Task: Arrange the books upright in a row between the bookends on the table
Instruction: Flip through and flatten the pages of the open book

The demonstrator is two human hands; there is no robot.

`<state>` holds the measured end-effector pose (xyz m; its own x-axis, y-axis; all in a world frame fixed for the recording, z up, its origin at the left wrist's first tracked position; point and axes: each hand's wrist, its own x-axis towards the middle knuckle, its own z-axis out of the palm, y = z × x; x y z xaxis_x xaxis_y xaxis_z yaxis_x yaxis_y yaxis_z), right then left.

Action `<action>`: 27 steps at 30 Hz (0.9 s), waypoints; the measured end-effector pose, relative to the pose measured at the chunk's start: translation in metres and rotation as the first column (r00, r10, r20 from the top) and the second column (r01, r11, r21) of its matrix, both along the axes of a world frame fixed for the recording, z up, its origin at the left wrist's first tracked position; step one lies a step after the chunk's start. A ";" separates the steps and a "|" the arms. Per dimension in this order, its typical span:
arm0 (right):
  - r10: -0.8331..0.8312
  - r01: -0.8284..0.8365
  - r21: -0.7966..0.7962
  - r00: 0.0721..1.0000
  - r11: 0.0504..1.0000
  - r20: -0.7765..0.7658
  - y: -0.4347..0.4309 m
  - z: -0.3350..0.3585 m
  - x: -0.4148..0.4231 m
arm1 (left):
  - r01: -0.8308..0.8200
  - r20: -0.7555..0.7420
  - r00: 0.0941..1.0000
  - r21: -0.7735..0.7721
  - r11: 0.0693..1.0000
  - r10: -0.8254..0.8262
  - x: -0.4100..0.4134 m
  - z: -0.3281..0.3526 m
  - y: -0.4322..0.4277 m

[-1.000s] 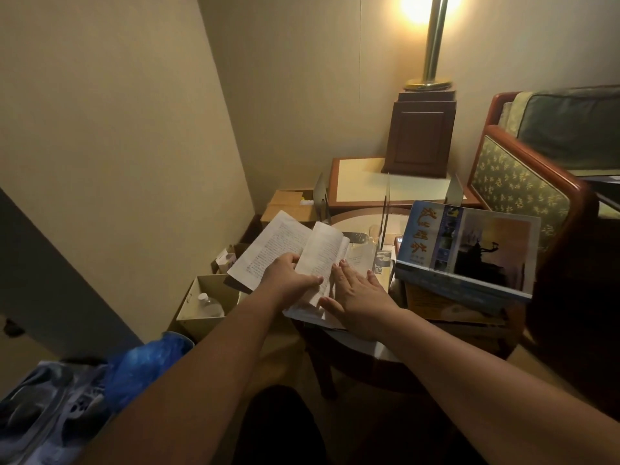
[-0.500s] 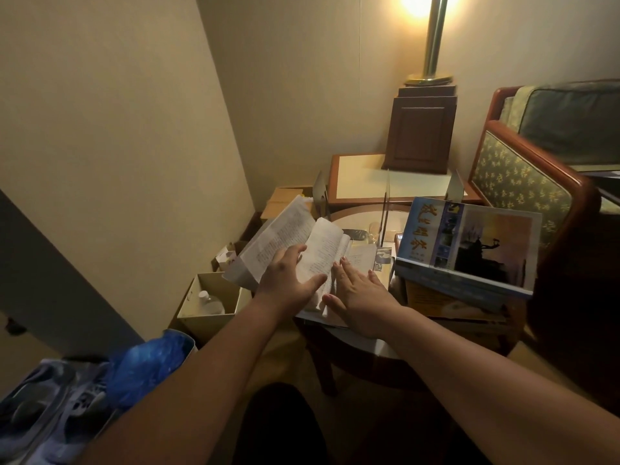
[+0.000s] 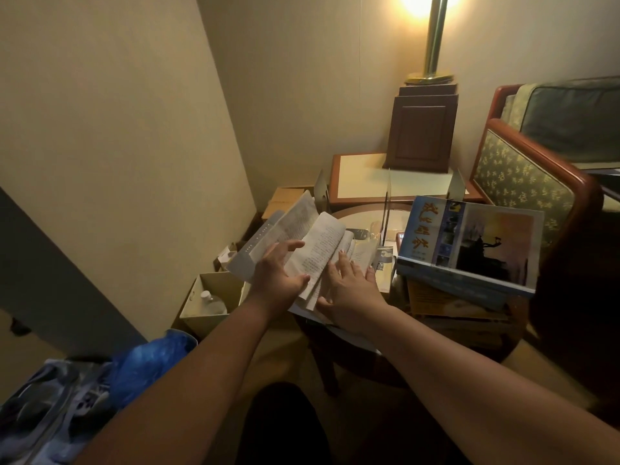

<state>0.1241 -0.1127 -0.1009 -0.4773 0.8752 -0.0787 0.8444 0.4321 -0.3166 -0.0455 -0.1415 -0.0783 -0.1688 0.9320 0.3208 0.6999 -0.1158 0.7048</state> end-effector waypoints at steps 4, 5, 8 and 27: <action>0.126 -0.132 0.135 0.991 0.982 0.049 -0.005 0.005 0.001 | -0.068 0.151 0.986 -0.017 0.998 0.070 -0.012 0.009 0.005; 0.161 -0.169 0.173 0.985 0.970 0.056 -0.006 0.005 0.001 | -0.094 0.180 0.979 -0.023 0.995 0.096 -0.014 0.011 0.006; 0.202 -0.218 0.179 0.974 0.959 0.106 -0.007 0.000 0.000 | -0.149 0.248 0.956 -0.060 0.987 0.159 -0.019 0.014 0.011; 0.172 -0.188 0.020 0.933 0.982 0.315 0.021 0.033 0.020 | -0.248 -0.189 0.959 -0.182 0.952 0.213 -0.009 0.012 -0.005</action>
